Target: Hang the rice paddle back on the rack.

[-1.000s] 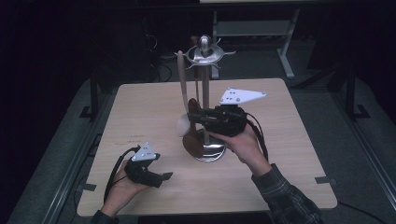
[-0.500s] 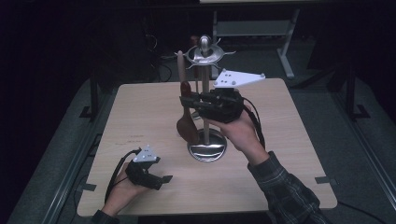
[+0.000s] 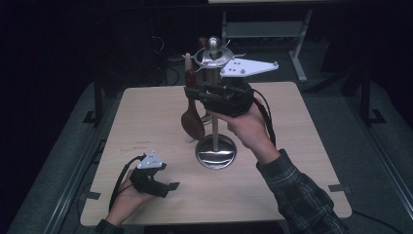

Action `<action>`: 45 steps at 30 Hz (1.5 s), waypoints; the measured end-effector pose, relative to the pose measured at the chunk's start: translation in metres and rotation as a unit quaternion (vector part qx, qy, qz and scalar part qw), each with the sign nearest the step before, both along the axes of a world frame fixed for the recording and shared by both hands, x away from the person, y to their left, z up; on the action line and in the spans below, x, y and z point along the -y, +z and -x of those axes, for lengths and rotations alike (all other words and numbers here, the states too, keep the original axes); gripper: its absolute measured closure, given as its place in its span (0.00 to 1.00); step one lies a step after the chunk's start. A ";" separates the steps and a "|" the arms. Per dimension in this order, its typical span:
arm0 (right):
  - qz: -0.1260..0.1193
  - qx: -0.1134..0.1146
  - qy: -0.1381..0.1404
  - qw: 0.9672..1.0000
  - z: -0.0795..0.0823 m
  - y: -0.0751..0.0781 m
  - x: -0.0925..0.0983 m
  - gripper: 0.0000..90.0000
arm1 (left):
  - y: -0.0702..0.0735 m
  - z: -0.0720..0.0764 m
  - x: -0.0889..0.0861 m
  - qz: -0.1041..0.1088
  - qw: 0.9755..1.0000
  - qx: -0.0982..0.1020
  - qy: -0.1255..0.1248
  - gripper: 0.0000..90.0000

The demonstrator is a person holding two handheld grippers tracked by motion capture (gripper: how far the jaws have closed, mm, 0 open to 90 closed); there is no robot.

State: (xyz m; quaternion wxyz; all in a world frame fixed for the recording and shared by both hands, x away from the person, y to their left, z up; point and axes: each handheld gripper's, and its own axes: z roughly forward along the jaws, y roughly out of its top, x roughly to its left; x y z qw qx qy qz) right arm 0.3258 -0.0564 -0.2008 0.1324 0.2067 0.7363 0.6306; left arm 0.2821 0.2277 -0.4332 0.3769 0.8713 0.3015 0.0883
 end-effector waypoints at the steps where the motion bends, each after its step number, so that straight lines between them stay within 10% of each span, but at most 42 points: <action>1: -0.001 -0.001 -0.001 1.000 0.000 0.001 0.000 0.85 | 0.000 0.000 0.000 0.001 1.000 -0.001 0.000 0.15; 30: -0.006 0.007 -0.043 0.999 -0.010 -0.004 0.012 0.84 | -0.001 -0.001 0.001 0.000 1.000 -0.004 -0.007 0.15; 45: 0.015 0.008 -0.038 0.999 -0.004 -0.030 0.033 0.63 | -0.001 -0.001 0.003 -0.001 1.000 -0.009 -0.013 0.15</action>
